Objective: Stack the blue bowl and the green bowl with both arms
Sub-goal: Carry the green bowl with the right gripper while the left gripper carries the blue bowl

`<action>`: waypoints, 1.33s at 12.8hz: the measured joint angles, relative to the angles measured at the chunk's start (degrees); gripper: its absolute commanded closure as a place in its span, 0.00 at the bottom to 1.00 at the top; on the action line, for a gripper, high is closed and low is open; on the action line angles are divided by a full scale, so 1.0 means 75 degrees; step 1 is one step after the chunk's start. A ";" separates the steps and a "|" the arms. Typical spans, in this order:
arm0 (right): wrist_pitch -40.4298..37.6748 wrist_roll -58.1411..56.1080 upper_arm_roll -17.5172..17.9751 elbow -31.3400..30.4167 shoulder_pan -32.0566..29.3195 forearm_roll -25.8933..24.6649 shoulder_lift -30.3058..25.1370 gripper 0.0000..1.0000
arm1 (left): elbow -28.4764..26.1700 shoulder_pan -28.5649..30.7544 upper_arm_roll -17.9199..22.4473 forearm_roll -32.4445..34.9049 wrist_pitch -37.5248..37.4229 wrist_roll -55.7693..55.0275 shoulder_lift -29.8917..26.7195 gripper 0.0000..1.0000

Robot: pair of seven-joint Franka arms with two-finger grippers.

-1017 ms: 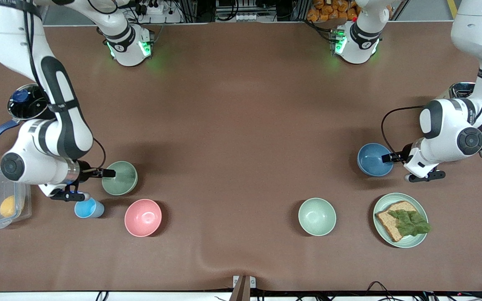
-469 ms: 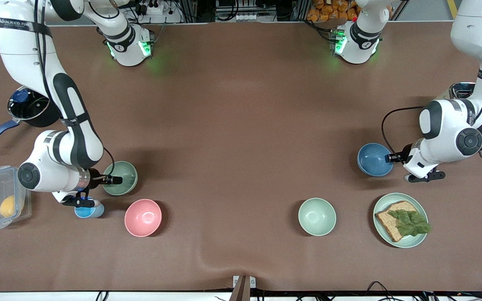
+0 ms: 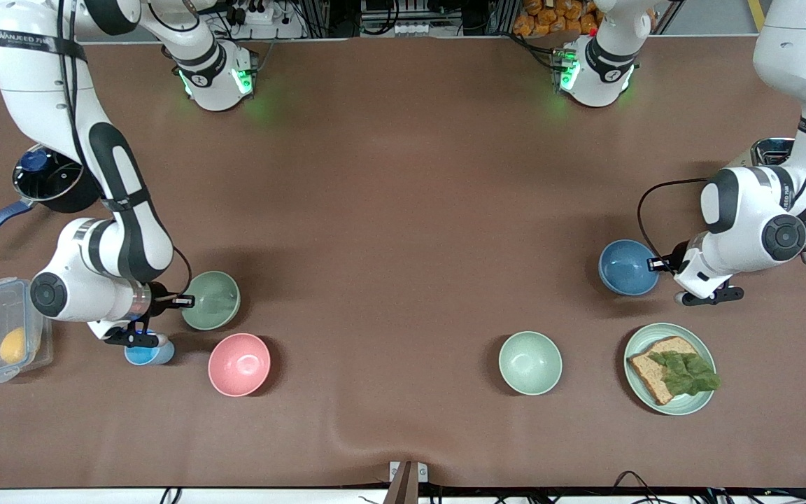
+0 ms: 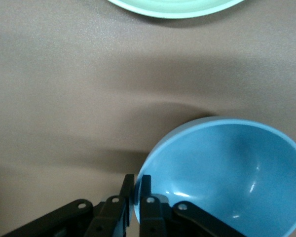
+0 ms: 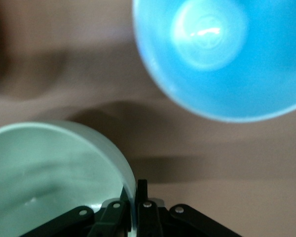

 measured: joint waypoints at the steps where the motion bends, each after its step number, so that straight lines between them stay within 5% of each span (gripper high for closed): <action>1: -0.0037 0.0121 0.0006 0.0069 0.0045 0.0016 -0.0002 1.00 | 0.0032 -0.0005 -0.0017 0.0000 -0.0004 0.0000 -0.0020 1.00; 9: -0.1362 0.3422 0.0508 0.1420 0.1200 0.0652 0.0001 1.00 | 0.0653 -0.0009 -0.0057 0.0003 -0.0364 0.0000 -0.0061 1.00; 13: -0.0834 0.5414 0.0768 0.1660 0.2184 0.0683 0.0003 1.00 | 0.1454 -0.0010 -0.0455 0.0009 -0.1533 0.0001 -0.0322 1.00; 17: 0.0515 0.7126 0.1540 0.1647 0.2914 0.0683 0.0139 1.00 | 0.2234 -0.0017 -0.0926 -0.0174 -0.2743 -0.0017 -0.0734 1.00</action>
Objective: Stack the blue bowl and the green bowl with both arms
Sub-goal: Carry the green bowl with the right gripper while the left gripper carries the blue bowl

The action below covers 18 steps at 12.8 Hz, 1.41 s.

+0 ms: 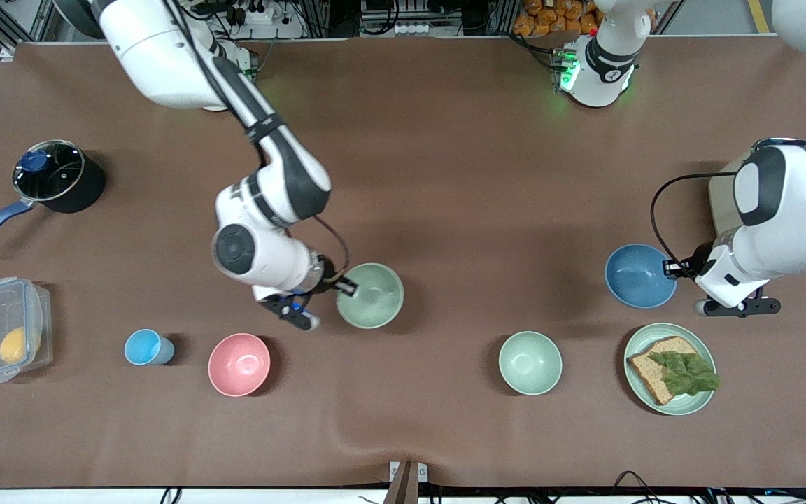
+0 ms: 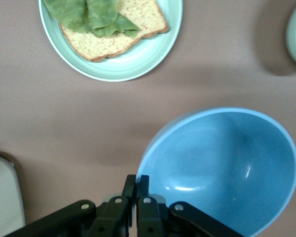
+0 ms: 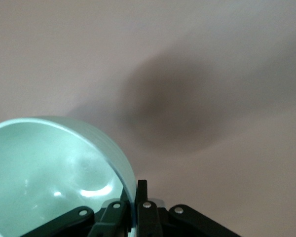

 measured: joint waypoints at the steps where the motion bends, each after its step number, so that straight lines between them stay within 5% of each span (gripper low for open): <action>1: 0.0245 0.0275 0.0007 -0.0008 0.0247 0.0000 0.0080 1.00 | 0.0253 -0.0006 -0.0076 -0.0180 -0.0284 -0.0003 -0.0035 1.00; 9: 0.1749 0.1206 0.0019 0.0554 0.1074 -0.0001 0.1544 1.00 | 0.0773 -0.0781 -0.0539 -0.0430 -0.0680 -0.1674 0.0039 1.00; 10: 0.1774 0.1294 0.0020 0.0639 0.1099 -0.0001 0.1626 0.86 | 0.0777 -0.0959 -0.0545 -0.0430 -0.0681 -0.1982 0.0093 1.00; 12: 0.1769 0.1557 0.0022 0.0739 0.1179 -0.0001 0.1676 0.00 | 0.0881 -0.1230 -0.0552 -0.0434 -0.0679 -0.2350 0.0255 1.00; 18: 0.1640 0.2709 -0.0012 0.1028 0.1027 0.0006 0.1650 0.00 | 0.1107 -0.1392 -0.0550 -0.1120 -0.0677 -0.2506 0.0528 1.00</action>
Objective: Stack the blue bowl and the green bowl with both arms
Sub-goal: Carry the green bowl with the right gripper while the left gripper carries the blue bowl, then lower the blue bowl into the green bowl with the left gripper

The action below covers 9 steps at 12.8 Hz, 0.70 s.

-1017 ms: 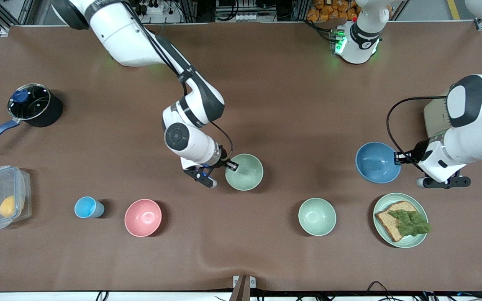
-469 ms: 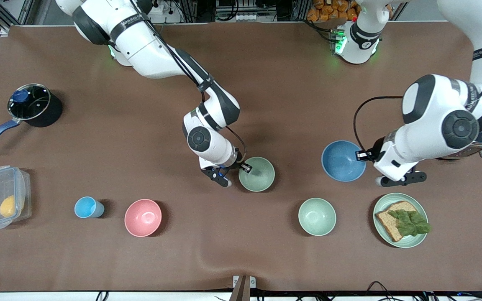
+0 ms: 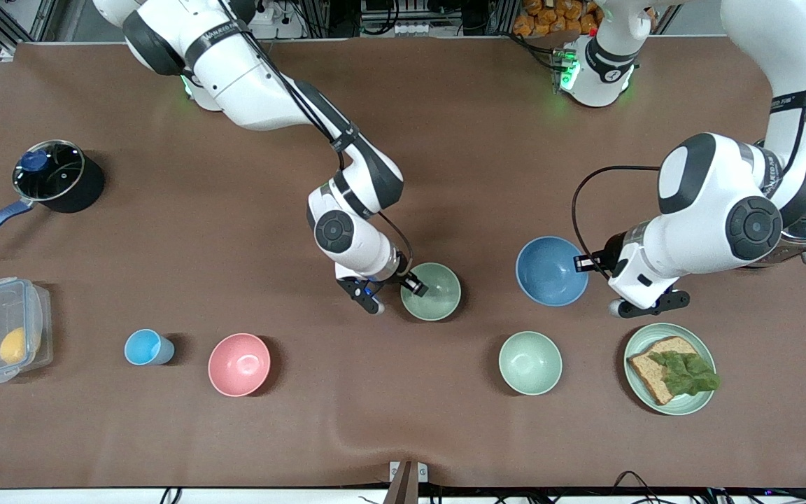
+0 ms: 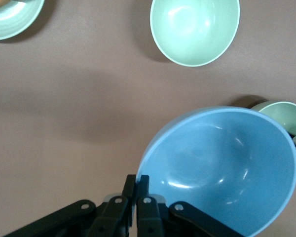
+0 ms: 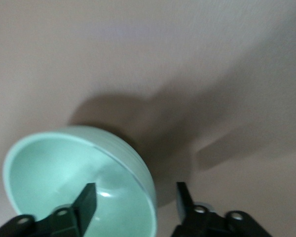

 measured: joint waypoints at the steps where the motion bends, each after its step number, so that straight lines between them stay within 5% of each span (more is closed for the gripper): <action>1: -0.0302 0.0206 -0.0005 0.0056 -0.0206 0.0015 -0.0053 0.00 | 0.0024 -0.0048 -0.0002 -0.0006 0.0002 -0.0016 0.0040 1.00; 5: -0.0668 0.0872 0.0011 0.0096 -0.1039 0.0284 -0.0084 0.00 | 0.0346 -0.0361 -0.0003 -0.0009 0.0008 -0.0443 0.0294 1.00; 9: 0.0109 0.1058 0.0050 0.0087 -0.0858 0.1404 0.0267 0.00 | 0.0428 -0.0835 -0.0002 -0.0009 0.0109 -0.1140 0.0535 1.00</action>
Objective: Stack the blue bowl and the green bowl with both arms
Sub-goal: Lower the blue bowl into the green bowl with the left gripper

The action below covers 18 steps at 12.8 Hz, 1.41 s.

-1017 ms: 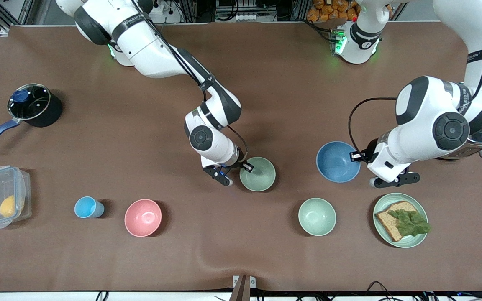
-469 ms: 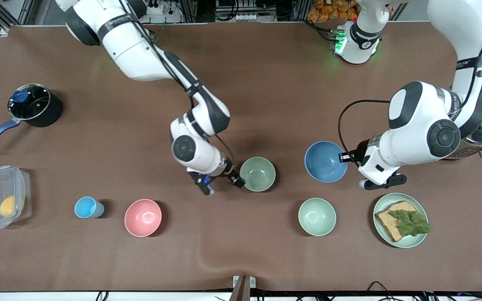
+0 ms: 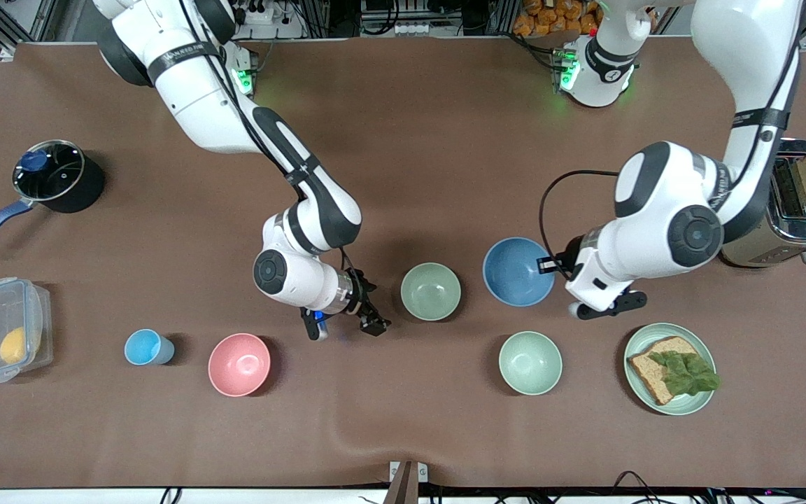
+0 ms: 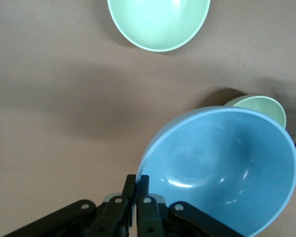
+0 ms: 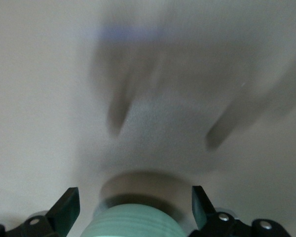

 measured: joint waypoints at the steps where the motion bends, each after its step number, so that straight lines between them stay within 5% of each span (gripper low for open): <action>1: 0.0089 0.0046 0.0001 0.0000 0.0049 0.0048 0.0059 0.00 | 0.0004 -0.0078 0.0002 0.0000 0.0041 -0.0152 0.0058 1.00; 18: 0.0265 0.0099 -0.0002 -0.0044 0.0052 0.0080 0.0162 0.00 | 0.0046 -0.1530 0.0223 0.0127 0.2027 -0.1651 0.1435 1.00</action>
